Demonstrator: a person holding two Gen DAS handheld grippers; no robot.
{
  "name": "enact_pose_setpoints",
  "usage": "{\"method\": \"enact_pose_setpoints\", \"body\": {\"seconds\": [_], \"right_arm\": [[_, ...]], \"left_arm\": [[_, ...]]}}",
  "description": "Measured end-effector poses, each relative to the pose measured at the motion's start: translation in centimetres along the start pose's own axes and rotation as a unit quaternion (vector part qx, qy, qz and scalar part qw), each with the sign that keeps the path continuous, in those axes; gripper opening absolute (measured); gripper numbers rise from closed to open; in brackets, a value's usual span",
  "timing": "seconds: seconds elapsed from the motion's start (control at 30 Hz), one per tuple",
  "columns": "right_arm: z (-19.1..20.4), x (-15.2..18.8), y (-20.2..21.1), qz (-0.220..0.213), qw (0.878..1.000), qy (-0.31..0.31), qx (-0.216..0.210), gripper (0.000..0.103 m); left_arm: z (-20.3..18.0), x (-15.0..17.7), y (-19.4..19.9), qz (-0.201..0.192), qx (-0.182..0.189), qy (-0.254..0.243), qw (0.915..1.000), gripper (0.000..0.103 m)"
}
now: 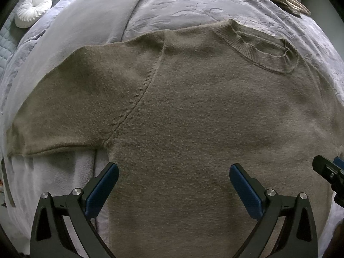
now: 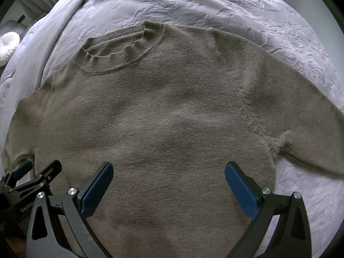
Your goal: Fold small clothes
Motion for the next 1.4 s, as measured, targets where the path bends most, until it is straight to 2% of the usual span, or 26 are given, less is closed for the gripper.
{"method": "enact_pose_setpoints", "body": {"seconds": [0.83,1.07,1.27,1.4], "right_arm": [[0.3,0.0,-0.6,0.003,1.0,0.001,0.0,0.103],[1.5,-0.5,-0.3,0.002,1.0,0.005,0.003,0.103],[2.9,-0.8,-0.1,0.002,1.0,0.009,-0.003,0.103],[4.4,-0.7,0.3,-0.005,1.0,0.018,-0.02,0.103]], "left_arm": [[0.0,0.4,0.1,0.006,0.006,0.003,1.0,0.103],[0.4,0.2,0.2,0.006,0.013,0.008,0.9999,0.103],[2.2,0.1,0.0,-0.017,0.008,0.016,0.9997,0.103],[3.4,0.2,0.0,-0.028,0.023,0.027,0.999,0.103]]}}
Point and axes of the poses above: each gripper's, at about its wrist camera, not at the fingertips, and y roughly against the way its jaws point, z to its left, x to its underside, the point moved 9 cm from there along -y, roughly the way its jaws point, and after that the axes turned 1 degree about -x, right-handed, at the moved point
